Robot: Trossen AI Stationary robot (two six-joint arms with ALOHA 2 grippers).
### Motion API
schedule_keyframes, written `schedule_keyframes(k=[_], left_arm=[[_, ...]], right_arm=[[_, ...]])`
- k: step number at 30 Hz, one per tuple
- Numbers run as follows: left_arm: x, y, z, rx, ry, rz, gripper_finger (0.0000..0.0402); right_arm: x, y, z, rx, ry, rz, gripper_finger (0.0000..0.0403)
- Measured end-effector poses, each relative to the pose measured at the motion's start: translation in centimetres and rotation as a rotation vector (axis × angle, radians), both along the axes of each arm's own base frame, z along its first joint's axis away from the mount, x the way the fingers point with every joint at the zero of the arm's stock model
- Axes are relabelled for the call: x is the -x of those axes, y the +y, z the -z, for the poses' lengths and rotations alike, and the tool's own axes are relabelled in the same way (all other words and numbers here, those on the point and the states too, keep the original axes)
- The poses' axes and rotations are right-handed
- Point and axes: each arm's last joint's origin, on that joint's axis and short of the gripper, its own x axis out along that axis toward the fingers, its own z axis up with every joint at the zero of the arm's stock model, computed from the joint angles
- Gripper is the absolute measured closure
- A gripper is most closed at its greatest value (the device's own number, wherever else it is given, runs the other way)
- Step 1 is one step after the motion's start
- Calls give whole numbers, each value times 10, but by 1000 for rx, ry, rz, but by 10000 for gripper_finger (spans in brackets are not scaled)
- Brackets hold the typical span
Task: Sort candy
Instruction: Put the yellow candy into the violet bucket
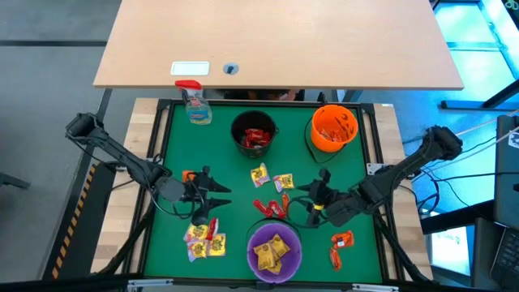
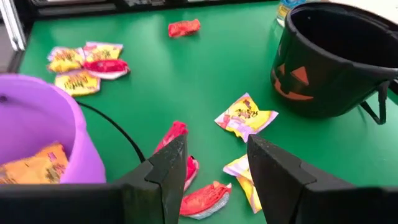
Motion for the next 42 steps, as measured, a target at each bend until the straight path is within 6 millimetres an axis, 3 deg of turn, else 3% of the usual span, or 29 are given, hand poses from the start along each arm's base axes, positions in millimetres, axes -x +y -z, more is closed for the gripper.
schedule_keyframes(k=[5, 12, 22, 32, 36, 42], left_arm=[[0, 0, 0, 1, 0, -2, 244], [0, 0, 0, 2, 0, -3, 244], [0, 1, 0, -74, -5, -25, 244], [-3, 9, 0, -178, 6, -61, 244], [-5, 17, 4, -212, 47, -89, 244], [-11, 28, 13, -270, 121, -128, 244]], right_arm=[[-6, 4, 8, 30, 19, -14, 238], [-19, -2, 3, 7, -5, -112, 238], [-40, -32, -3, 35, -14, -286, 238], [-47, -57, 2, 78, 50, -301, 238], [-53, -67, 13, 87, 98, -268, 238], [-61, -91, 49, 52, 227, -300, 238]])
